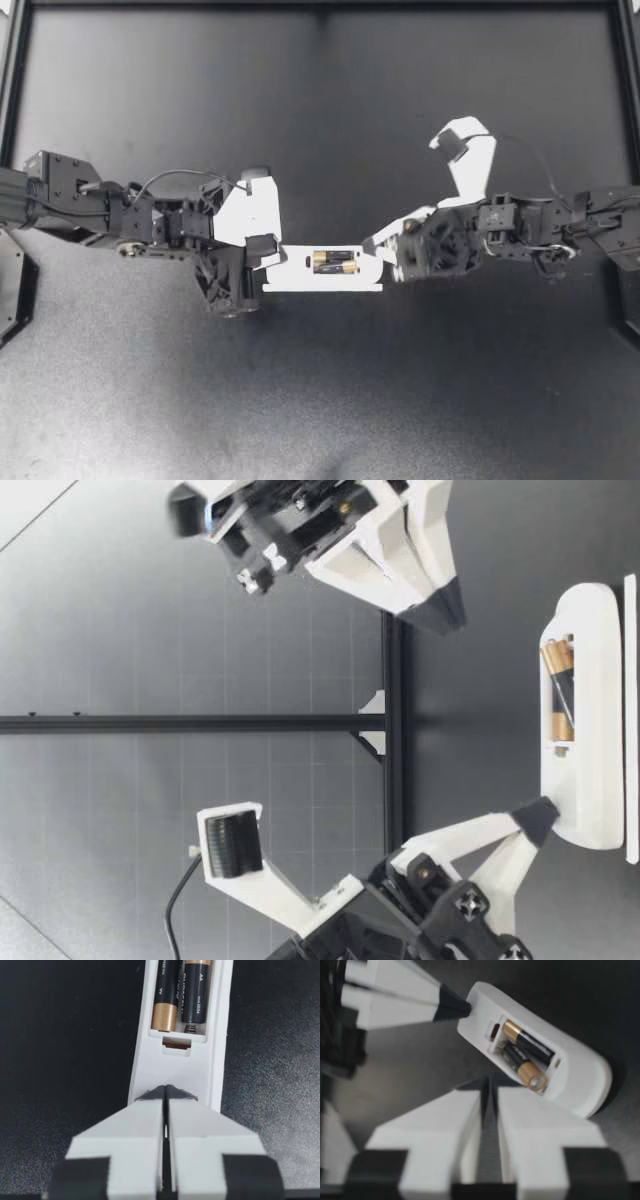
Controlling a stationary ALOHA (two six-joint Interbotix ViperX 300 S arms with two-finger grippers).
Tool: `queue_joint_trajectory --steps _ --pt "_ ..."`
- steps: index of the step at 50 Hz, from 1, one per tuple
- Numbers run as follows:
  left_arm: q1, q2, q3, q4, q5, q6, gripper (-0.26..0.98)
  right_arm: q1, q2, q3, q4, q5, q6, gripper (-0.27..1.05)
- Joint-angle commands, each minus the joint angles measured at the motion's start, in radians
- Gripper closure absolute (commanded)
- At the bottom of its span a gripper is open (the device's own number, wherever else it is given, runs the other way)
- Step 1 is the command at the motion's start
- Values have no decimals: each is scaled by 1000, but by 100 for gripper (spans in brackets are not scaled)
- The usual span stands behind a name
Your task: Place the battery into the slot of the remote controller.
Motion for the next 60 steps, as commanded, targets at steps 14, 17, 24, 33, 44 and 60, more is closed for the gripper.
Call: queue_joint_trajectory --steps 14,17,24,33,44,60 --pt "2 -21 -9 -2 2 5 89 5 44 -54 -20 117 109 88" --pt "2 -21 -11 -2 2 5 89 5 54 -60 -37 117 109 88" --pt "2 -20 -11 0 0 5 89 5 77 -84 -57 124 109 88" --pt "2 -18 -8 0 2 5 89 5 114 -106 -77 124 109 89" --pt "2 -20 -3 -2 2 5 89 5 141 -123 -92 130 109 89" --pt "2 -18 -3 -2 2 8 89 8 175 -150 -106 141 109 89"
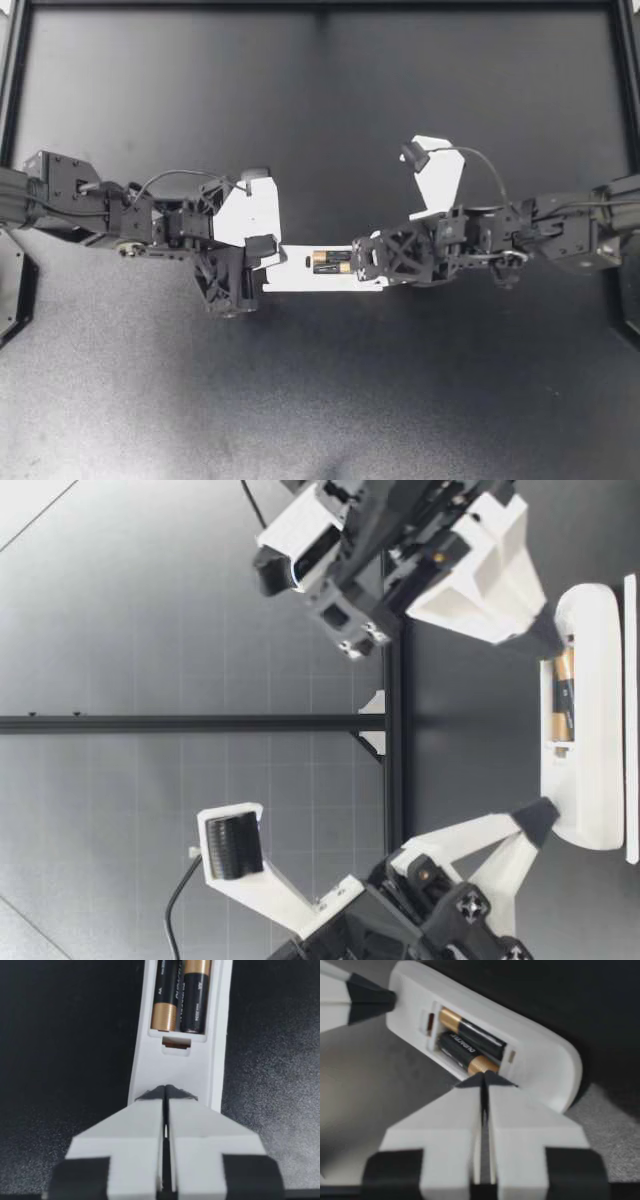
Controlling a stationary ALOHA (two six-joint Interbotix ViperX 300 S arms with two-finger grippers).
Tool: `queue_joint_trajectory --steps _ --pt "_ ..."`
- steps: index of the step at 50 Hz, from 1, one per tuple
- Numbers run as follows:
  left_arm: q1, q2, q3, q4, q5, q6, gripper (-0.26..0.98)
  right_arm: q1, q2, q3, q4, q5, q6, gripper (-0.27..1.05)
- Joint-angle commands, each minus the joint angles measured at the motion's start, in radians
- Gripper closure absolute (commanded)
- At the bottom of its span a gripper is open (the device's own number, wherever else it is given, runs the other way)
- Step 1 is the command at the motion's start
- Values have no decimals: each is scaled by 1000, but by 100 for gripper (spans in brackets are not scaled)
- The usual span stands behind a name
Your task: Place the battery into the slot of the remote controller.
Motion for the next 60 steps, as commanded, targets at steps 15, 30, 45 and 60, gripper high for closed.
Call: queue_joint_trajectory --steps 15,30,45,60 --pt "2 -28 -31 -2 0 2 89 6 -51 -23 -41 43 -5 89" --pt "-8 -17 -140 0 -6 11 89 -14 -204 25 -133 101 -3 89" --pt "-38 114 -242 -2 18 5 89 -21 -221 74 -138 95 -5 89" --pt "-37 178 -261 0 43 2 89 -20 -229 72 -155 87 -5 89"
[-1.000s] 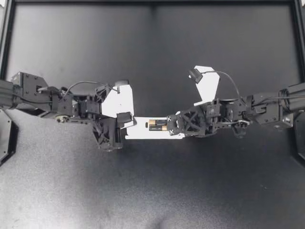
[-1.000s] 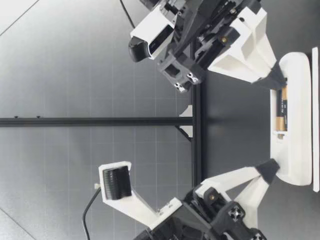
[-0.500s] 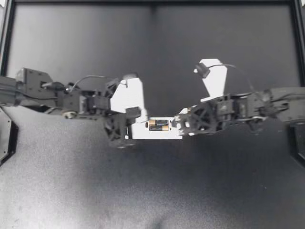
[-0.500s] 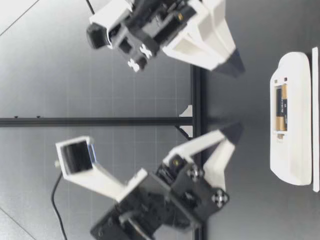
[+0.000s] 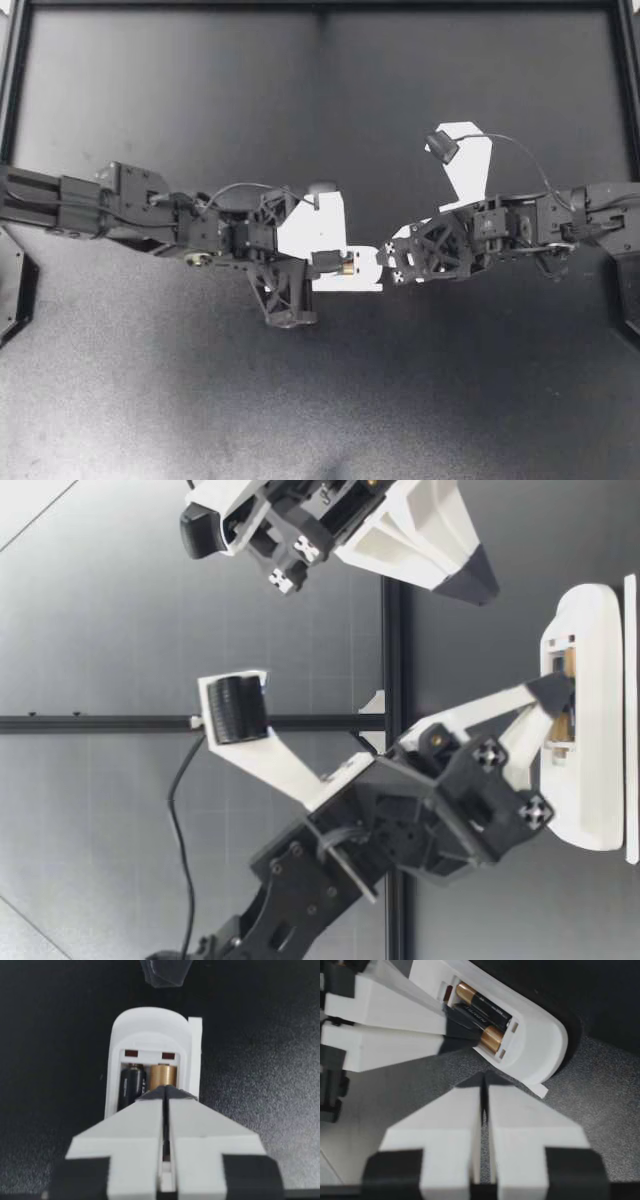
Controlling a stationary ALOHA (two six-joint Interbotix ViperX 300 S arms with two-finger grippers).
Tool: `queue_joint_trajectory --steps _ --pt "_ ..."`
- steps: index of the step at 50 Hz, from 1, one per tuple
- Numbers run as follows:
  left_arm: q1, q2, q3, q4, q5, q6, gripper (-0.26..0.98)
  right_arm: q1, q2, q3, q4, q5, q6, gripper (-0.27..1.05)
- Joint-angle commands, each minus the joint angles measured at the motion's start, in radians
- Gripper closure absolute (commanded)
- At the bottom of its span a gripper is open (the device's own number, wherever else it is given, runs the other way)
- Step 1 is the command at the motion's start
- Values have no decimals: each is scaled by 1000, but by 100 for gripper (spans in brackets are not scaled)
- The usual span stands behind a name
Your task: Place the battery into the slot of the remote controller.
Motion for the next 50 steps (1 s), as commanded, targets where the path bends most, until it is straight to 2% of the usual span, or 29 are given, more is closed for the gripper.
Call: queue_joint_trajectory --steps 1,8,16,21,23,28,34,39,50 --pt "3 5 -14 -2 5 -3 89 -6 -28 -11 -2 -14 -2 89" --pt "2 -6 -11 -2 5 -5 89 -8 -37 -12 -2 -15 -2 89" --pt "3 -83 8 -3 5 -6 89 -8 -61 -17 -38 -25 -12 89" --pt "2 -161 40 -2 -3 -5 89 -8 -84 -25 -181 -28 -71 89" --pt "2 -201 58 -2 -14 -6 89 -8 -94 -35 -285 -28 -120 89" --pt "3 -275 107 -2 -40 -6 89 -8 -110 -55 -462 -28 -212 89" --pt "2 -351 155 -3 -74 -9 89 -8 -118 -77 -598 -28 -313 89" --pt "2 -391 186 -2 -91 -11 89 -8 -107 -97 -653 -23 -411 89" --pt "2 -423 210 -2 -98 -8 89 -8 -95 -107 -653 -28 -531 89"
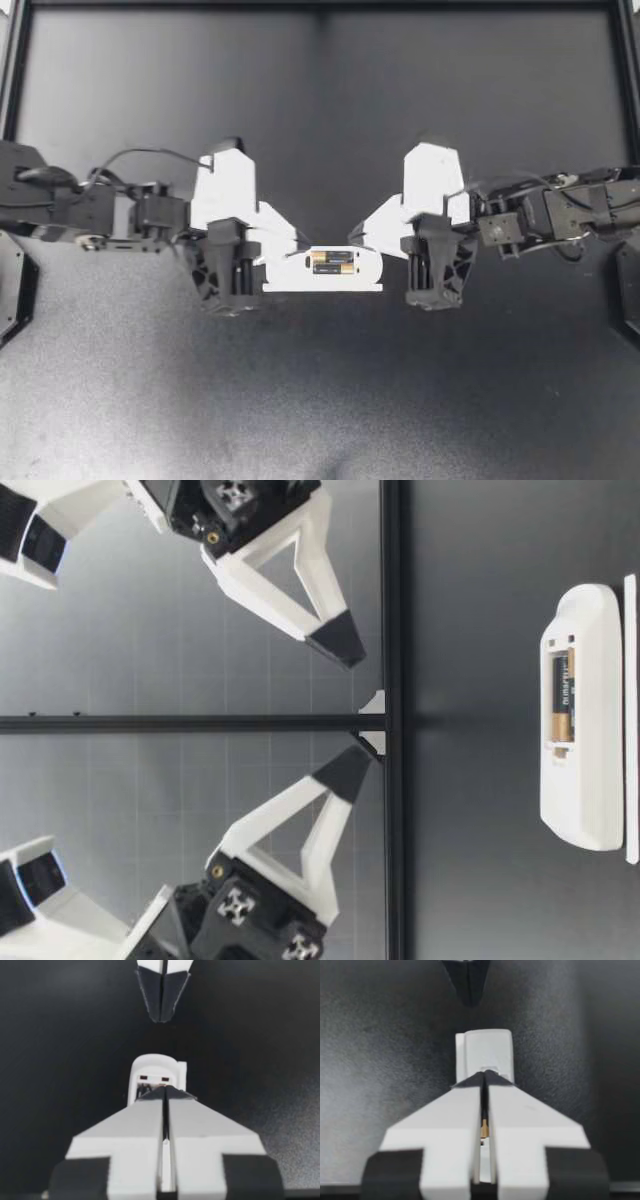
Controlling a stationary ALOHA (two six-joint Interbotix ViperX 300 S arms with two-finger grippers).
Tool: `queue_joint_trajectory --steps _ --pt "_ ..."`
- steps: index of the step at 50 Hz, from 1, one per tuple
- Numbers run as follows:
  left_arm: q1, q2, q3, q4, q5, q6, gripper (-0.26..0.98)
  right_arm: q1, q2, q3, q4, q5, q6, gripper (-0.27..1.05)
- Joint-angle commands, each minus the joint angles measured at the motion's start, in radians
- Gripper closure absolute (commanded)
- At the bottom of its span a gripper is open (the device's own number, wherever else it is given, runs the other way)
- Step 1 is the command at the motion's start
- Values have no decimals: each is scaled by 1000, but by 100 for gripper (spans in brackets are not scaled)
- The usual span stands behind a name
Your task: Place the battery into the slot of the remote controller.
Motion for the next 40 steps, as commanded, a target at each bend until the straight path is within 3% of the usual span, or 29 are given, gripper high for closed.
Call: queue_joint_trajectory --steps 1,40 --pt "5 -29 -8 0 -9 2 89 -8 -8 -21 -2 -8 -6 89" --pt "5 -44 -3 5 -5 21 89 -8 -12 -18 2 -8 -5 89"
